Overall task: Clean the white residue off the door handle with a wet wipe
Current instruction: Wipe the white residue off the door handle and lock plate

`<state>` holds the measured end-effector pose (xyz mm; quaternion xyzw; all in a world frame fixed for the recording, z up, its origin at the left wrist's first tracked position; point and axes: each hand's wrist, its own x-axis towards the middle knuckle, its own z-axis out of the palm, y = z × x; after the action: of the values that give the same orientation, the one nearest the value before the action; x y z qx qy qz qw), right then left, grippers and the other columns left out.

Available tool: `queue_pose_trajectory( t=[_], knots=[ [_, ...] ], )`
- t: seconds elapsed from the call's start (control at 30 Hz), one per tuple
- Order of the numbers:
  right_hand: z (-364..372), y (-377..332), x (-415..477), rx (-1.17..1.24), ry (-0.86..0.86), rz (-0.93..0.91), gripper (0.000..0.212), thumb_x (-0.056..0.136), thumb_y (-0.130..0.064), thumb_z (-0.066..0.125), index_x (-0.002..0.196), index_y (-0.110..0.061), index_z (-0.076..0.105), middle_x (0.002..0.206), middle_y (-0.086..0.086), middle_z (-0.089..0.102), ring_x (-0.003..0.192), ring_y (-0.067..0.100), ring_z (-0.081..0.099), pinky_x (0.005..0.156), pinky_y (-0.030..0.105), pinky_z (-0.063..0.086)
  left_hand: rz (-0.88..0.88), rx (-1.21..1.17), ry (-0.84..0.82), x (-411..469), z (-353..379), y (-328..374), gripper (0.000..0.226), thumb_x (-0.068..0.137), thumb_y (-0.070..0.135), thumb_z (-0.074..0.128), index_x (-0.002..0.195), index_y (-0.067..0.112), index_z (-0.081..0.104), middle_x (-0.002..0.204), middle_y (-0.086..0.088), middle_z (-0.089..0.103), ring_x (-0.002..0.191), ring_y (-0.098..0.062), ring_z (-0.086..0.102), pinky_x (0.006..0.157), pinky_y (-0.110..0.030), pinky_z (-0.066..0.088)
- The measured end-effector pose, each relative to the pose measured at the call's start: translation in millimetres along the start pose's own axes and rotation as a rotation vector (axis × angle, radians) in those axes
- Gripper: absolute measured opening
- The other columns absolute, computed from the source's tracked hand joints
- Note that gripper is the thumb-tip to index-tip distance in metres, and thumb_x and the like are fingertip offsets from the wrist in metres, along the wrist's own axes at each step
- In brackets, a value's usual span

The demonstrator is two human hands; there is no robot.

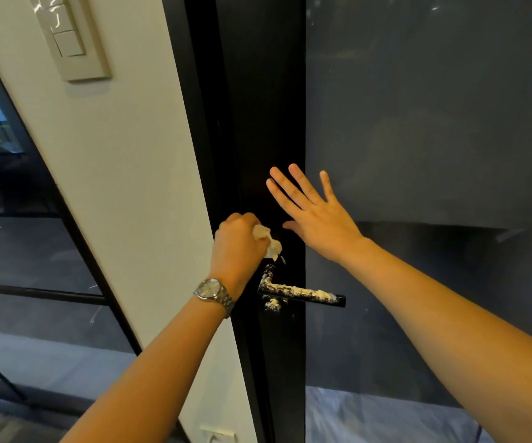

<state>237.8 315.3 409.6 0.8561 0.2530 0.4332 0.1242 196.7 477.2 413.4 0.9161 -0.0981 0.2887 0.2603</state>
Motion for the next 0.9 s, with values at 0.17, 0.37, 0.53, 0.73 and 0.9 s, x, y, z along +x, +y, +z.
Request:
queue_pose_trajectory(
  t=[0.17,0.37,0.53,0.73,0.9],
  knots=[
    [3.0,-0.7,0.0,-0.002,0.000,0.004,0.072,0.087,-0.034,0.050,0.147,-0.015,0.015,0.156,0.005,0.018,0.143,0.026,0.010,0.109,0.056,0.008,-0.139,0.067,-0.008,13.9,-32.6,0.9,0.021,0.084,0.017,0.057,0.098,0.002,0.064,0.085,-0.015,0.064,0.077,-0.029,0.061,0.067,-0.032,0.046],
    [3.7,-1.0,0.8,-0.003,0.003,0.003,0.076,0.086,-0.035,0.056,0.147,-0.015,0.015,0.156,0.005,0.017,0.142,0.024,0.005,0.108,0.056,0.007,-0.204,0.020,-0.122,1.6,12.6,-0.3,0.022,0.090,0.021,0.054,0.096,0.001,0.061,0.088,-0.013,0.065,0.072,-0.021,0.062,0.064,-0.025,0.051],
    [5.6,-0.6,1.0,-0.016,0.006,-0.001,0.077,0.087,-0.037,0.054,0.148,-0.015,0.012,0.156,0.004,0.015,0.143,0.025,0.004,0.108,0.056,0.007,-0.027,-0.049,-0.178,-17.3,34.6,-9.3,0.026,0.092,0.021,0.052,0.102,0.003,0.067,0.102,-0.011,0.063,0.079,-0.018,0.062,0.058,-0.006,0.038],
    [5.6,-1.2,1.2,-0.022,0.007,0.005,0.075,0.087,-0.039,0.049,0.148,-0.015,0.012,0.156,0.005,0.017,0.142,0.025,0.003,0.108,0.056,0.008,-0.075,-0.064,-0.193,-14.3,35.8,-20.3,0.025,0.093,0.019,0.052,0.102,0.001,0.067,0.082,-0.009,0.065,0.054,-0.007,0.051,0.045,-0.004,0.040],
    [5.1,-2.2,0.9,-0.027,0.003,0.012,0.075,0.087,-0.039,0.049,0.148,-0.015,0.012,0.156,0.005,0.016,0.143,0.025,0.005,0.109,0.057,0.009,-0.388,-0.138,-0.188,-20.2,41.1,-24.1,0.031,0.087,0.004,0.052,0.057,0.007,0.046,0.051,-0.002,0.043,0.041,-0.010,0.036,0.033,-0.009,0.033]
  ],
)
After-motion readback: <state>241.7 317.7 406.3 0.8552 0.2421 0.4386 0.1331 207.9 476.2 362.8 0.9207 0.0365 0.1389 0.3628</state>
